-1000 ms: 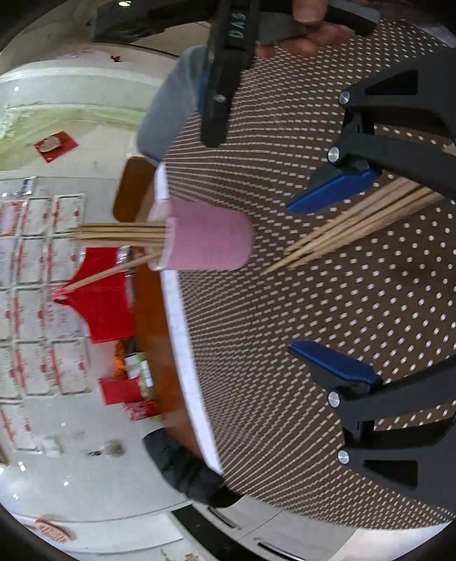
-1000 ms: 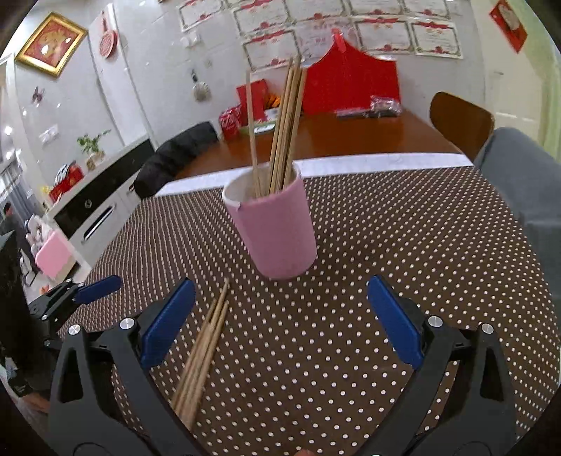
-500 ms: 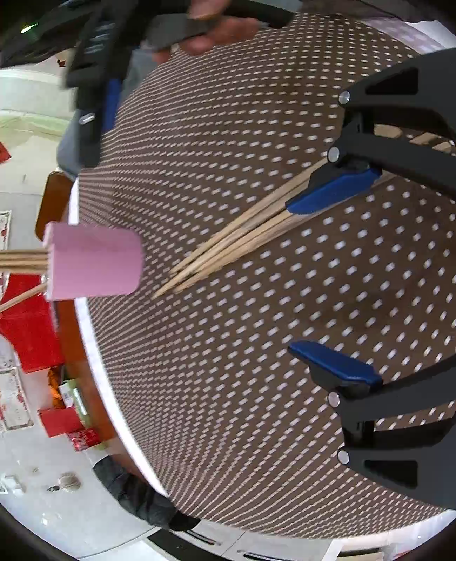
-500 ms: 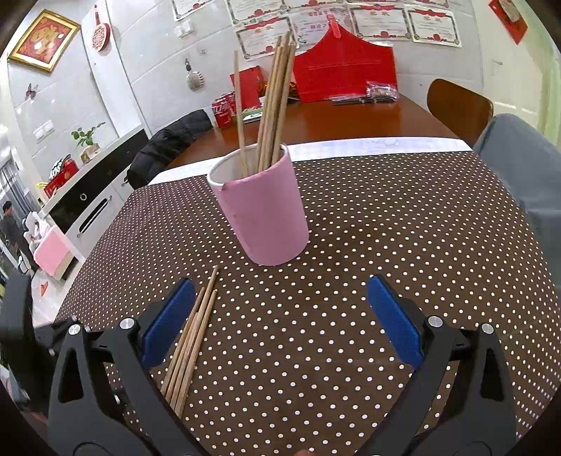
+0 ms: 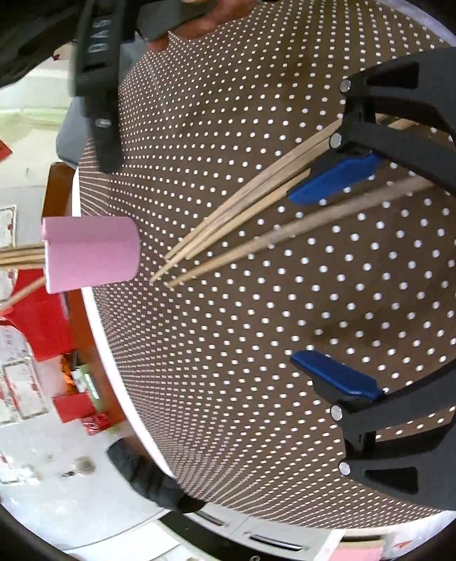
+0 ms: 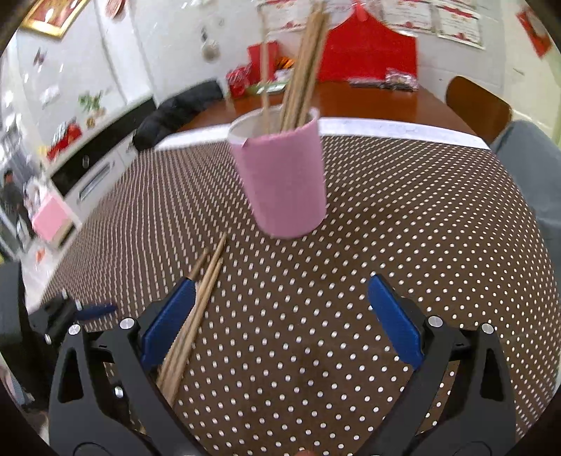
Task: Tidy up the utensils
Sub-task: 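Move both open tools back down to the remaining chopsticks on the cloth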
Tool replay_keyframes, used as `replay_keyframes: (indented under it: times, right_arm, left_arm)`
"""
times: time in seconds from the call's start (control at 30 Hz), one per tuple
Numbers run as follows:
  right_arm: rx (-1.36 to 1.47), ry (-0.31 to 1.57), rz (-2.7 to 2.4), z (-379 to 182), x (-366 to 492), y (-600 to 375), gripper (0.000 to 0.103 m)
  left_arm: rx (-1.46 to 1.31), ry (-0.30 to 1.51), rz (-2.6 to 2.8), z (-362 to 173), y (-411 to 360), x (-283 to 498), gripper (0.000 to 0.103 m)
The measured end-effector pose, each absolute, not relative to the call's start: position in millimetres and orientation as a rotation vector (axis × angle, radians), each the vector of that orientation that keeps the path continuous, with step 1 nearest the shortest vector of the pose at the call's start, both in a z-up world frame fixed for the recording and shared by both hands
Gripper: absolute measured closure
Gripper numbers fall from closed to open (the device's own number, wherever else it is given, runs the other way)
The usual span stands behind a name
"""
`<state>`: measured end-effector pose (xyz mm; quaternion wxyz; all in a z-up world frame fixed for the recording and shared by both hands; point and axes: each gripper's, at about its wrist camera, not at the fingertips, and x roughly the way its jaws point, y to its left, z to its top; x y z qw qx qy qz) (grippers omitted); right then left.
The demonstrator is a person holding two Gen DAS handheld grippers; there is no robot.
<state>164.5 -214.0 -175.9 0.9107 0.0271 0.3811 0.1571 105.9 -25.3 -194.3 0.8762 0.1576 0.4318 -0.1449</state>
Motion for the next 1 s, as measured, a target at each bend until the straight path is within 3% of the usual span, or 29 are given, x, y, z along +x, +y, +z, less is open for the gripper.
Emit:
replay_keyframes:
  times: [0.3, 1.0]
  right_arm:
    - [-0.216, 0.907, 0.419, -210.9, 152.9, -161.6, 0.006]
    - [-0.303, 0.947, 0.359, -220.0, 148.2, -136.5, 0.006]
  left_arm:
    - [0.285, 0.890, -0.289, -190.7, -4.2, 130.8, 0.018]
    - [0.257, 0.889, -0.274, -198.9, 14.1, 125.8, 0.018]
